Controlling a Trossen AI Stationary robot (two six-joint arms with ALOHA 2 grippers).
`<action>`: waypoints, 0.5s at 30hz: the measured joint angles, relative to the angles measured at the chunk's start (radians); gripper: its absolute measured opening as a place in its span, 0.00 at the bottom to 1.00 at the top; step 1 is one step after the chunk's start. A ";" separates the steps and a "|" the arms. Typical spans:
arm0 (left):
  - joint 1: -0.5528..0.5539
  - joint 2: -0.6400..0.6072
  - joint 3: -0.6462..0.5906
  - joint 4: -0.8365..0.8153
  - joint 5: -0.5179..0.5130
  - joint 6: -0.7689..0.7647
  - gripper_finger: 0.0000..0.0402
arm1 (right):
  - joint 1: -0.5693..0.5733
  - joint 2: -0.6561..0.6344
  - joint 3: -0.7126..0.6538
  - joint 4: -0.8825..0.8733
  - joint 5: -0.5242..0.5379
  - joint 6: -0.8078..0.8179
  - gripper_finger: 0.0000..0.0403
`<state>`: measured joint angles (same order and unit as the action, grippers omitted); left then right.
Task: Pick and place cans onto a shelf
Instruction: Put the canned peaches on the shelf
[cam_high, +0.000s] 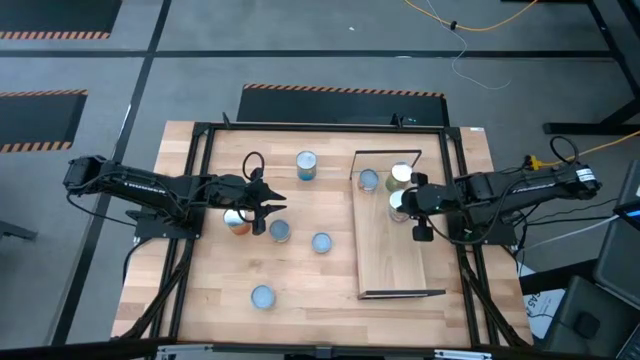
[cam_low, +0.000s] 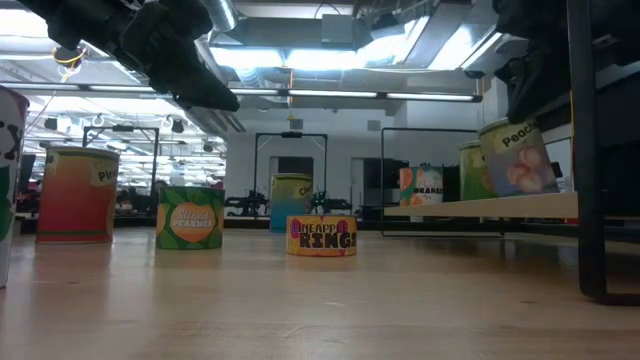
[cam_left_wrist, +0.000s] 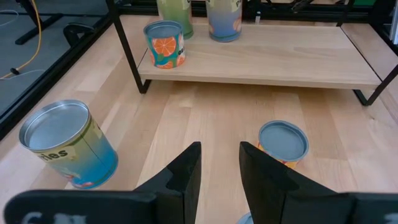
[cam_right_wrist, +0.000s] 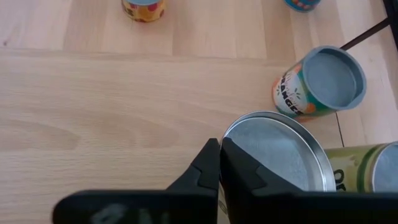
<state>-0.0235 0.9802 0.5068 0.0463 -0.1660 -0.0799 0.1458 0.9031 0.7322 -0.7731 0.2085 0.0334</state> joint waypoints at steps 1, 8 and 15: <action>0.000 0.000 0.000 0.000 0.000 0.000 0.25 | 0.000 0.000 0.000 0.000 0.000 0.000 0.03; 0.000 0.000 0.000 0.000 0.000 0.000 0.25 | 0.000 0.000 0.000 0.001 0.000 -0.002 0.07; 0.000 0.000 0.000 0.000 0.000 0.000 0.25 | 0.000 0.000 0.000 0.002 0.000 -0.003 0.08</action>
<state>-0.0231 0.9798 0.5068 0.0463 -0.1661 -0.0799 0.1459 0.9028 0.7322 -0.7715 0.2080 0.0299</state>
